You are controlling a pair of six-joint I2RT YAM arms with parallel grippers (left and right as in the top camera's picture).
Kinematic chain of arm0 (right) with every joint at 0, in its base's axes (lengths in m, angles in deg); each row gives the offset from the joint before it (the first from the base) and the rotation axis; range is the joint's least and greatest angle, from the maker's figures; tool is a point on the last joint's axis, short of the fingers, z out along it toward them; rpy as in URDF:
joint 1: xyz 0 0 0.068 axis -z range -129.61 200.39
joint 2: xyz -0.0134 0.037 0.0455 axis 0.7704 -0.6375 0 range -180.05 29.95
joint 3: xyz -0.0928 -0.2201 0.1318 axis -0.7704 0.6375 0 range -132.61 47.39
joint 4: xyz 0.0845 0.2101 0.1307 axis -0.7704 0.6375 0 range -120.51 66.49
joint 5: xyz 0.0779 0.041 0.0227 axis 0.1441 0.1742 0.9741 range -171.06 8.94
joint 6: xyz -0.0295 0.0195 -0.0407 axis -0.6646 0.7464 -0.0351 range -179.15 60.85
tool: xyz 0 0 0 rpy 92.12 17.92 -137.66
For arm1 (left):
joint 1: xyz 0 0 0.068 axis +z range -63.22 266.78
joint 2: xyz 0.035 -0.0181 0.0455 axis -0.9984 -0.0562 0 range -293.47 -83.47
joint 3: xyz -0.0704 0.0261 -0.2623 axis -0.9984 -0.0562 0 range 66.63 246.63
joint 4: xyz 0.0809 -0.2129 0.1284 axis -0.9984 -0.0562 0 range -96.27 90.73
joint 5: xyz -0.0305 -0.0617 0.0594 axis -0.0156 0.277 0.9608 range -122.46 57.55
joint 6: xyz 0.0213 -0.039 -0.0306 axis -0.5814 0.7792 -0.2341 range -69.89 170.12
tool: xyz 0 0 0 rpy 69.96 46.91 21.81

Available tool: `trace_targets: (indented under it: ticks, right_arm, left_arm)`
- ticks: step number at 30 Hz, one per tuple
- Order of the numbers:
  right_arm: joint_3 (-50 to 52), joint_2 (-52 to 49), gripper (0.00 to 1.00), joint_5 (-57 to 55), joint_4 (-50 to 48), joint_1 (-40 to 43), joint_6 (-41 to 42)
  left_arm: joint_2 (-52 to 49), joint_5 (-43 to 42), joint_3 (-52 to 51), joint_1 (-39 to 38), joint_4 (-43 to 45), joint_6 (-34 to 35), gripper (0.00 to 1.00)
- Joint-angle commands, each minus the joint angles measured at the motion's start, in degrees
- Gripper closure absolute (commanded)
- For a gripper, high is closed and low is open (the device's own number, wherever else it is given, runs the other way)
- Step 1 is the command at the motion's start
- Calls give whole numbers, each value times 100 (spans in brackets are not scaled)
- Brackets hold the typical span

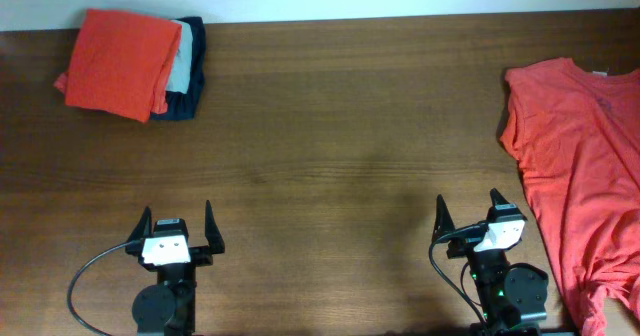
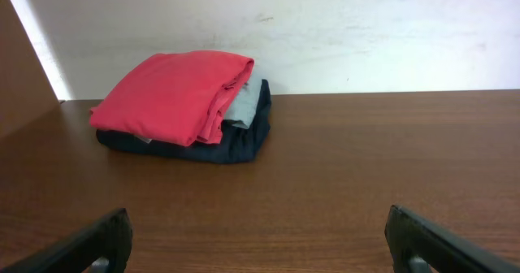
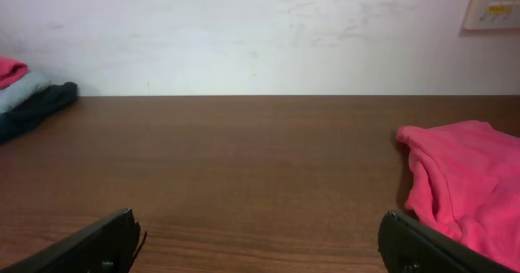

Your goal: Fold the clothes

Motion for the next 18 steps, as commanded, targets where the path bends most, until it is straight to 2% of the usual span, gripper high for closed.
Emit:
trace_targets:
  ticks: [1,15,18]
  right_arm:
    - [26,39,2,-70,37,22,26]
    - [26,39,2,-83,28,22,20]
    - [26,39,2,-581,-83,22,2]
  left_arm:
    - [39,122,-17,-17,9,-90,1]
    - [39,122,-17,-17,9,-87,1]
    - [39,122,-17,-17,9,-87,1]
